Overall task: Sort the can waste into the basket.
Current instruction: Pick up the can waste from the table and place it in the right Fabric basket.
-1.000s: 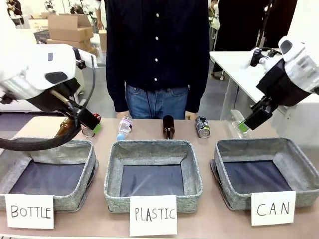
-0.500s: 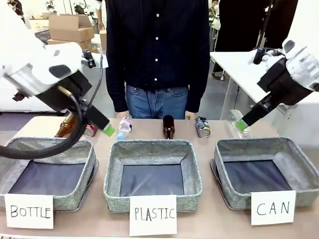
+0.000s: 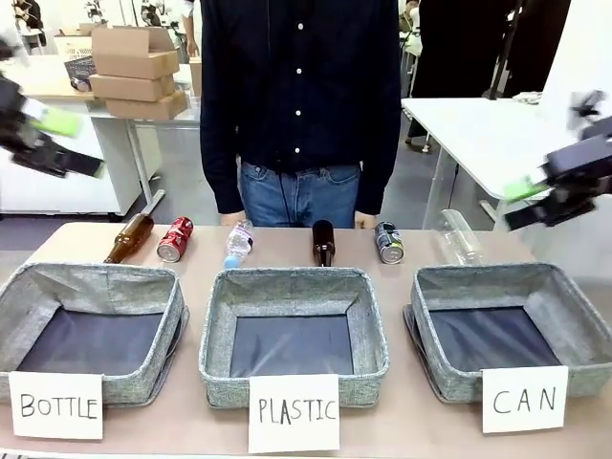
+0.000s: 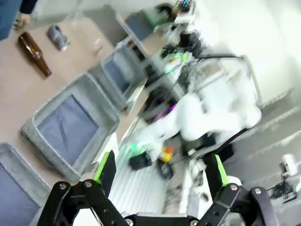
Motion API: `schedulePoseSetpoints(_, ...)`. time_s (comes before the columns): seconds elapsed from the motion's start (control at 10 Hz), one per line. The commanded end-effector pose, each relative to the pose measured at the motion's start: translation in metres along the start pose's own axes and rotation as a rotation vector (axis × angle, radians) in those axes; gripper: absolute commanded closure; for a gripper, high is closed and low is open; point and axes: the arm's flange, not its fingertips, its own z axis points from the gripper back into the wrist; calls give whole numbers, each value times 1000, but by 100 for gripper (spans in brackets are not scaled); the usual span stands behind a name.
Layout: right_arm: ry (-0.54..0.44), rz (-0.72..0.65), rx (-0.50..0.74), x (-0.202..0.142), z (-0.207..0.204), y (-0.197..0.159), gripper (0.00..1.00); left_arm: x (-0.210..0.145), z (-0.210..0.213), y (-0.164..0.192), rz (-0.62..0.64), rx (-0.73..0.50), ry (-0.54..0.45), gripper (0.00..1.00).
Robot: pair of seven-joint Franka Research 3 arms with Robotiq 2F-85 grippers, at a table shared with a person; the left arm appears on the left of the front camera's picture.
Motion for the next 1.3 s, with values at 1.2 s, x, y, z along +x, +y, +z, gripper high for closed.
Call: schedulePoseSetpoints(1.2, -322, -270, -77, 7, 62, -41, 0, -59, 86, 42, 222, -15, -345, 0)
